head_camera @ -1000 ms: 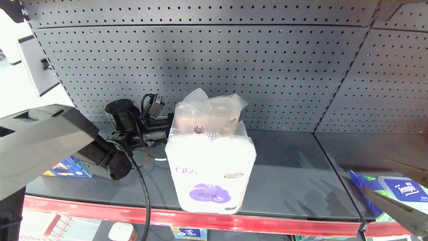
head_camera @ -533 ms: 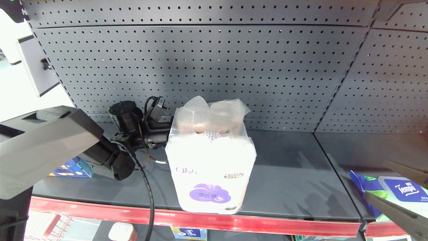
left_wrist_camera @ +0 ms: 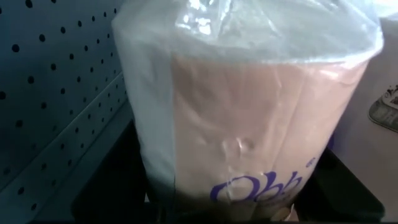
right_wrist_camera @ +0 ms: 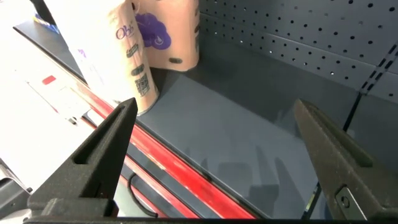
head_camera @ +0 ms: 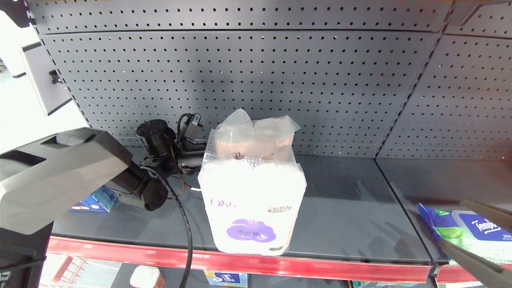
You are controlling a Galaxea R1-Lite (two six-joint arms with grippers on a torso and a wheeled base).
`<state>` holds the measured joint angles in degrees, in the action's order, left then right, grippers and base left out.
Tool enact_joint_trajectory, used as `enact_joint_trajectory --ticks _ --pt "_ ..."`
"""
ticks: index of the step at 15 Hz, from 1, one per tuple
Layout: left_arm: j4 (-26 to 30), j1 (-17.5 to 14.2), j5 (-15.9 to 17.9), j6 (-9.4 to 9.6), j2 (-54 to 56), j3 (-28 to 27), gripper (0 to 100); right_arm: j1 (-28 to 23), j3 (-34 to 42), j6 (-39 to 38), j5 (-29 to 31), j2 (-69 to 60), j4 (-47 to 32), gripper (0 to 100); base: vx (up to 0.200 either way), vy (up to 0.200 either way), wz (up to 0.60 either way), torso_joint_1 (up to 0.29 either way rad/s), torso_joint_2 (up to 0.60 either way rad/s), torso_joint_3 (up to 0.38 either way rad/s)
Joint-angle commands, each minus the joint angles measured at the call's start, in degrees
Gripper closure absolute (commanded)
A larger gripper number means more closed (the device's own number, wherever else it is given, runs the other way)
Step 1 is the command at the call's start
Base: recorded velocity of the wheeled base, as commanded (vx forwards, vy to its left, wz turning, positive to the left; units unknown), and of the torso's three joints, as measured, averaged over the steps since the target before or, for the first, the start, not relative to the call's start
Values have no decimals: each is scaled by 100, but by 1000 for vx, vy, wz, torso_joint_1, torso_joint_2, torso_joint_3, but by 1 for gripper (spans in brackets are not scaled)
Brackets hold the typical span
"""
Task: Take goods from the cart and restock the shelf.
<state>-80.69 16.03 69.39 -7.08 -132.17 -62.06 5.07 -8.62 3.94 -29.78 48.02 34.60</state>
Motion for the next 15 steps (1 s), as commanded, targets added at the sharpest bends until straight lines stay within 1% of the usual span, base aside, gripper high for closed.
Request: enact_joint_trajectory --ticks 1,2,4,5,7,9,11,13,14,15 --pt "-26 -21 -22 -4 -63 71 100 3 -8 2 -1 15 3 0 0 0 0 0 0 0" --pt "-35 -12 -22 -30 -63 63 100 3 -17 2 -1 6 3 0 0 0 0 0 0 0" --pt "-105 -12 -22 -285 -54 71 100 3 -17 2 -1 -3 3 0 0 0 0 0 0 0" --pt "-210 -21 -22 -355 -54 89 100 3 -26 2 -1 -3 3 0 0 0 0 0 0 0" --pt "-333 -12 -22 -390 -54 133 100 3 -52 2 -1 -3 3 0 0 0 0 0 0 0" --pt "-333 -21 -22 -399 -54 151 100 3 -52 2 -1 -12 3 0 0 0 0 0 0 0" --pt "-369 -21 -31 -469 -54 151 100 3 -52 2 -1 -12 3 0 0 0 0 0 0 0" --pt "-430 -21 -31 -478 -54 151 100 3 -52 2 -1 -21 3 0 0 0 0 0 0 0" --pt "-430 -21 -31 -478 -54 142 0 3 -52 2 -1 -21 3 0 0 0 0 0 0 0" --pt "-430 -21 -31 -478 -54 142 0 3 -52 2 7 -21 3 0 0 0 0 0 0 0"
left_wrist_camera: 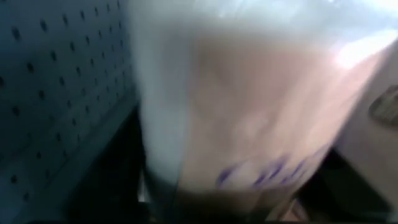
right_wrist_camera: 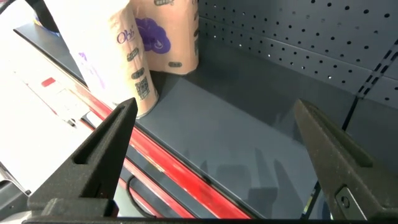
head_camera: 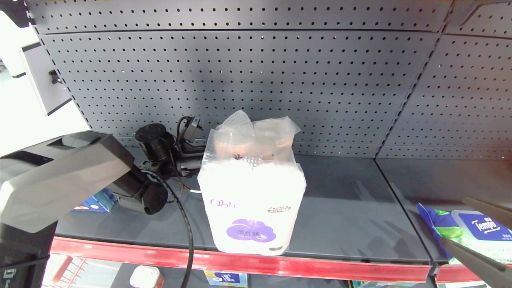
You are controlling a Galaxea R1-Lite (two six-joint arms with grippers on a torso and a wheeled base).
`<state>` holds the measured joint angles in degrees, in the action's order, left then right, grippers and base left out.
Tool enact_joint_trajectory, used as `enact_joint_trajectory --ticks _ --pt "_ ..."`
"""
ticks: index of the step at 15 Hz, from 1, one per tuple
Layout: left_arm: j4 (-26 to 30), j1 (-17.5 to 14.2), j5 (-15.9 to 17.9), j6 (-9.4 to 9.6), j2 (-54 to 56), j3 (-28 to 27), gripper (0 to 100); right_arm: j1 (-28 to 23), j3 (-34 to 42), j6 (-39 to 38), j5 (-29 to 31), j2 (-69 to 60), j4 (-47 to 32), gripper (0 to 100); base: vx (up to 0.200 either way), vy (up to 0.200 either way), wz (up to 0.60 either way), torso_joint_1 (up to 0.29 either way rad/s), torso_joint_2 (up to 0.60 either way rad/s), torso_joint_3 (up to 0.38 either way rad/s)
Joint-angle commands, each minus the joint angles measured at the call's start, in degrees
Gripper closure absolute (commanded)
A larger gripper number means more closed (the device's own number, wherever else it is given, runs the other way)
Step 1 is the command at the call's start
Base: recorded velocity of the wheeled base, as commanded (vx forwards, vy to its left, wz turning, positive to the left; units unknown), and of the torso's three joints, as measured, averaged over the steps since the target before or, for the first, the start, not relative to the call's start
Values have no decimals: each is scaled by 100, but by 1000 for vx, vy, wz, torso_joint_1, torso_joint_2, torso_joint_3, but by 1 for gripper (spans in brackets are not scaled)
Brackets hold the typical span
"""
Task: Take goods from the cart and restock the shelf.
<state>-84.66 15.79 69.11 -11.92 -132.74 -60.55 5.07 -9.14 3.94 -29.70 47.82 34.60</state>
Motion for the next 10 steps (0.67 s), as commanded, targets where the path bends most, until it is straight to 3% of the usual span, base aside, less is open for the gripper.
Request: enact_joint_trajectory --ticks 1,4,8,10 --pt "-41 3 -3 -21 12 17 0 3 0 2 -1 -1 3 0 0 0 0 0 0 0" --pt "-244 3 -3 -38 29 175 0 3 0 2 8 -10 3 0 0 0 0 0 0 0" --pt "-534 -128 -3 -443 275 571 0 -6 0 2 25 -19 3 0 0 0 0 0 0 0" --pt "-534 -225 -3 -425 319 632 0 -6 0 2 25 -10 3 0 0 0 0 0 0 0"
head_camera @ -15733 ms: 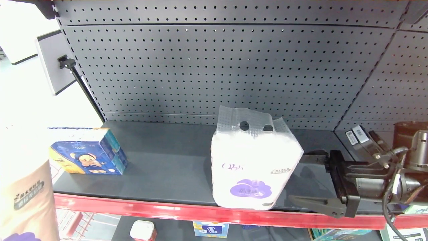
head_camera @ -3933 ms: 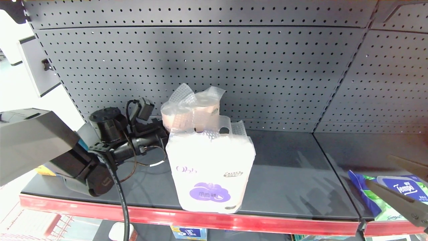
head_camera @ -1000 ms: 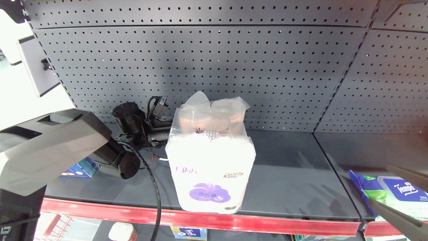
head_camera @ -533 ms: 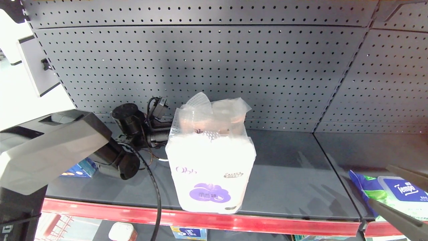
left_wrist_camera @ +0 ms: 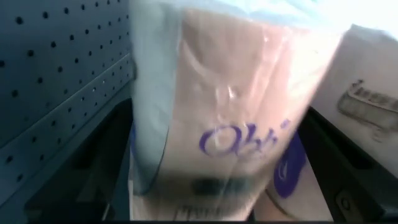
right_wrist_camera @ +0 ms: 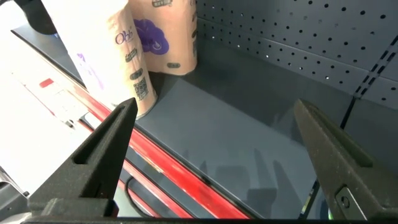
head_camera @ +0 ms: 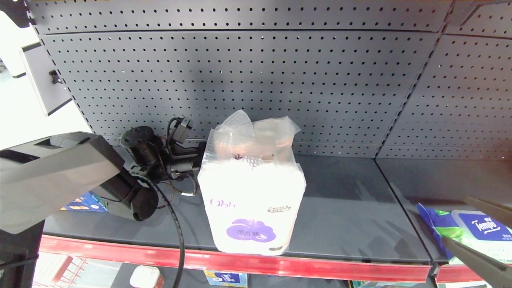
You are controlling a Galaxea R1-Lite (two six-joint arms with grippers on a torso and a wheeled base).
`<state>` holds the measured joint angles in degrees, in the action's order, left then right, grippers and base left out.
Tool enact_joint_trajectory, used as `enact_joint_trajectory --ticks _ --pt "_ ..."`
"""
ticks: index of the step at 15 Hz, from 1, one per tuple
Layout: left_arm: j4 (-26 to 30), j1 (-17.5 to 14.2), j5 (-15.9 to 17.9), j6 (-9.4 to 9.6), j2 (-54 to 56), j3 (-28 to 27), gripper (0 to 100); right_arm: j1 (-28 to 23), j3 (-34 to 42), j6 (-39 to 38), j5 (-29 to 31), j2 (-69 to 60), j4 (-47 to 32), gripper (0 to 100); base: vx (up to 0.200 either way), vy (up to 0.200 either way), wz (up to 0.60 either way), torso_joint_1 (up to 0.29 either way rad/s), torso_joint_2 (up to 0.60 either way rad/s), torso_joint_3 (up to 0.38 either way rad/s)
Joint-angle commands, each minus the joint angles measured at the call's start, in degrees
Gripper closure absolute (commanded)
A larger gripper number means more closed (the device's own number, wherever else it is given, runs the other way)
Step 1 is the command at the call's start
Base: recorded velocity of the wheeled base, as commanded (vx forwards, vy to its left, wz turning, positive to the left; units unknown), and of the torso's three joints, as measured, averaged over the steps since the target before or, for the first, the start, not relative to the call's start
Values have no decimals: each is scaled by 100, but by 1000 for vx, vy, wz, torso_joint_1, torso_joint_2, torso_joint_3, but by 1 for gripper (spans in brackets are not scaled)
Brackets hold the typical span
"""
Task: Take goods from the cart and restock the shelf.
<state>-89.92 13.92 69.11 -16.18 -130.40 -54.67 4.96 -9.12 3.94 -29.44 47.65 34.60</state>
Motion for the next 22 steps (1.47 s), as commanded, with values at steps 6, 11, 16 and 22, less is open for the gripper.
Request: enact_joint_trajectory --ticks 6,11,16,22 --pt "-8 -320 41 159 235 423 0 5 24 2 8 7 3 0 0 0 0 0 0 0" --pt "-8 -724 33 282 358 827 0 5 77 -7 17 7 3 0 0 0 0 0 0 0" --pt "-8 -1023 -284 317 885 1486 0 -39 209 -16 44 7 3 0 0 0 0 0 0 0" --pt "-8 -1067 -1057 317 2142 2910 0 -48 332 98 518 -2 3 0 0 0 0 0 0 0"
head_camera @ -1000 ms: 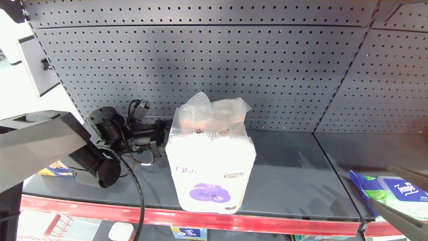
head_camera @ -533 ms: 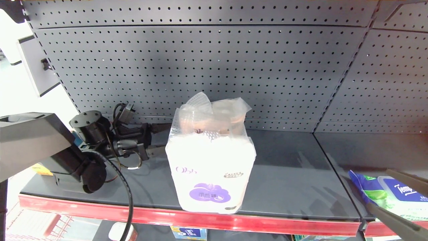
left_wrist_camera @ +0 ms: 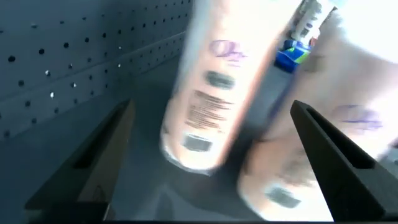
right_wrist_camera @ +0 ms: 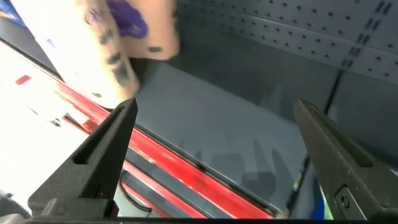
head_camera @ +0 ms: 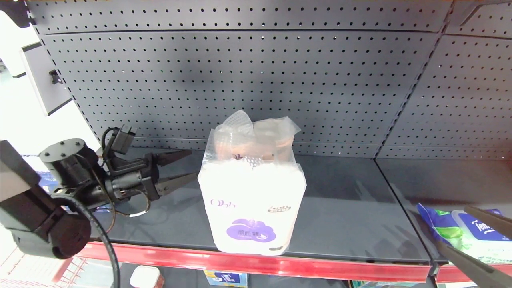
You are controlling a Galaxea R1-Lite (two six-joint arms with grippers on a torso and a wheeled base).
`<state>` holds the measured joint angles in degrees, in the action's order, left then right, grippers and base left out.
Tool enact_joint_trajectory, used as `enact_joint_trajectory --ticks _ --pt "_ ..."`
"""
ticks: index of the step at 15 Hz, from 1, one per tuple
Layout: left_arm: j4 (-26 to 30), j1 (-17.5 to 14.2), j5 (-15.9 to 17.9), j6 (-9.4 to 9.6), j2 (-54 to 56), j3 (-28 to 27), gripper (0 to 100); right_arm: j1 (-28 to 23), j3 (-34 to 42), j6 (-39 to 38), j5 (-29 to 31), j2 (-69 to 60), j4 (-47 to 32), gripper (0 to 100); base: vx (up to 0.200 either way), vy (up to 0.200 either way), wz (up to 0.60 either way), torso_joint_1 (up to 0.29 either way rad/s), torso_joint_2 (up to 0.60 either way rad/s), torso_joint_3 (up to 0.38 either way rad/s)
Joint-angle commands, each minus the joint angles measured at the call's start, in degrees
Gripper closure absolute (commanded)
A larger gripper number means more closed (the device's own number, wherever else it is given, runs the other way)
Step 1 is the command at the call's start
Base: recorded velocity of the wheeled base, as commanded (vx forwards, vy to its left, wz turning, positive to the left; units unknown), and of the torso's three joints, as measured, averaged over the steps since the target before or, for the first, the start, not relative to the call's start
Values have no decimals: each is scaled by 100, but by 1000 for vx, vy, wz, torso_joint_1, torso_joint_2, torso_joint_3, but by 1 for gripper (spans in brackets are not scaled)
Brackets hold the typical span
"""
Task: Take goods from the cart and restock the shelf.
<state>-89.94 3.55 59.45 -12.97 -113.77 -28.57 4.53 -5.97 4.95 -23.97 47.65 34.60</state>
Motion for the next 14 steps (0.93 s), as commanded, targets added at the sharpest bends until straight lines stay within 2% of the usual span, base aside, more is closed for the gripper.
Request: enact_joint_trajectory --ticks 1,2,5,6,7,9,11,12,14 --pt "-6 -73 -294 -4 585 467 0 -5 0 94 191 -2 3 0 0 0 0 0 0 0" --pt "-6 -82 -443 5 690 625 0 -5 0 120 384 -2 3 0 0 0 0 0 0 0" --pt "-6 -100 -1208 5 1261 1372 0 -5 8 155 1140 -81 12 0 0 0 0 0 0 0" --pt "-6 -109 -1261 5 1296 1425 0 -5 17 155 1166 -98 12 0 0 0 0 0 0 0" --pt "-6 -276 -1498 49 1543 1812 0 -14 79 155 1280 -292 3 0 0 0 0 0 0 0" --pt "-6 -495 -1832 234 1683 2163 0 -207 202 155 1368 -450 3 0 0 0 0 0 0 0" --pt "-6 -531 -2614 568 1753 2427 0 -348 342 155 1377 -687 3 0 0 0 0 0 0 0" --pt "-6 -364 -3502 787 1947 2603 0 -357 395 155 1368 -986 -6 0 0 0 0 0 0 0" --pt "47 129 -4091 858 2210 2857 0 -366 386 147 1368 -1083 -23 0 0 0 0 0 0 0"
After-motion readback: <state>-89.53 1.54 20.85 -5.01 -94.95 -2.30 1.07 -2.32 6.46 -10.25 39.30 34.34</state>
